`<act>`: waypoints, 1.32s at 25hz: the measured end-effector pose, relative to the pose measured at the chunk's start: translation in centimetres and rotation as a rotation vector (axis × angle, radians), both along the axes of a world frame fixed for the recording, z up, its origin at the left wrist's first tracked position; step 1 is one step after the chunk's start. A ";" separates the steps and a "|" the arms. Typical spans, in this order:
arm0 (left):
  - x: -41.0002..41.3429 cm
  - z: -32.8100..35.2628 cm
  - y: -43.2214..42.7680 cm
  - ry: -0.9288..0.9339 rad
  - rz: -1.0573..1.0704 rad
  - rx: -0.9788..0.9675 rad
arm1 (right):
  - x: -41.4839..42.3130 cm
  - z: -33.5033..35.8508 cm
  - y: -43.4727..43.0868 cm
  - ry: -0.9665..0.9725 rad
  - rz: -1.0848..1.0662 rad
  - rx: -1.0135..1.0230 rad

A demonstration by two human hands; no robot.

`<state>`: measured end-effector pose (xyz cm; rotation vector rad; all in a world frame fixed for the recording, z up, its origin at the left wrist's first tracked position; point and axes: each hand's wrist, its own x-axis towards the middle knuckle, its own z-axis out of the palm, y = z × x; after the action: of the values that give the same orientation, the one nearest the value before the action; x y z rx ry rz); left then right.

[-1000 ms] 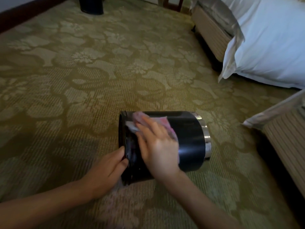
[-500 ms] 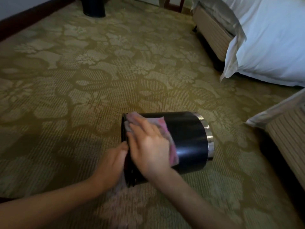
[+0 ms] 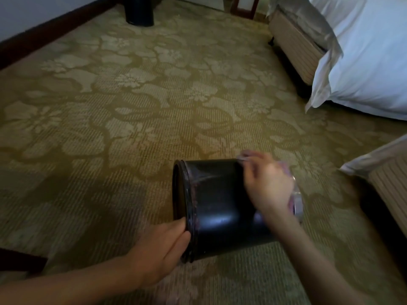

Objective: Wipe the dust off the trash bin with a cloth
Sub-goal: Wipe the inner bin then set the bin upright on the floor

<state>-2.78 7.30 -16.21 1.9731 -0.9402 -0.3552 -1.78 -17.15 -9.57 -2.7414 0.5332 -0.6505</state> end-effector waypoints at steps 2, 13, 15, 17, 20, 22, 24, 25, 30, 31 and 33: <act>0.0 -0.4 0.8 -0.130 -0.089 0.049 | -0.4 -0.4 5.7 -0.013 0.325 -0.006; 0.7 1.9 0.1 -0.019 -0.072 0.124 | -0.9 1.2 -4.6 0.189 -0.022 0.099; 1.7 3.1 -0.6 0.218 0.128 0.003 | -1.4 1.0 -2.2 0.120 -0.035 0.034; 2.3 4.0 -0.9 0.300 0.187 -0.078 | -2.4 0.5 2.3 0.017 0.097 -0.029; 1.4 4.2 -0.8 0.332 0.157 -0.061 | -5.1 -1.7 9.8 -0.055 0.352 -0.003; 0.9 3.3 -0.7 0.396 0.188 -0.047 | -6.5 -2.2 11.0 -0.092 0.448 0.004; 0.9 2.8 -0.5 0.570 0.213 -0.052 | -6.5 -1.8 8.0 -0.087 0.473 -0.050; 1.0 2.9 -0.4 0.633 0.188 -0.040 | -6.5 -1.6 5.7 -0.080 0.427 -0.050; 2.6 0.7 -1.1 0.692 0.252 0.107 | -5.7 0.1 -5.7 0.028 -0.004 0.004; 3.2 0.6 -1.5 0.713 0.312 0.139 | -5.4 0.4 -6.6 0.067 -0.048 0.030; 4.1 0.9 -2.1 0.781 0.286 0.107 | -4.9 0.8 -5.7 0.082 -0.072 0.021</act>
<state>1.29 5.18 -15.27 1.7886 -0.1410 -0.9328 -6.71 -22.88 -8.75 -2.7496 0.6563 -0.5473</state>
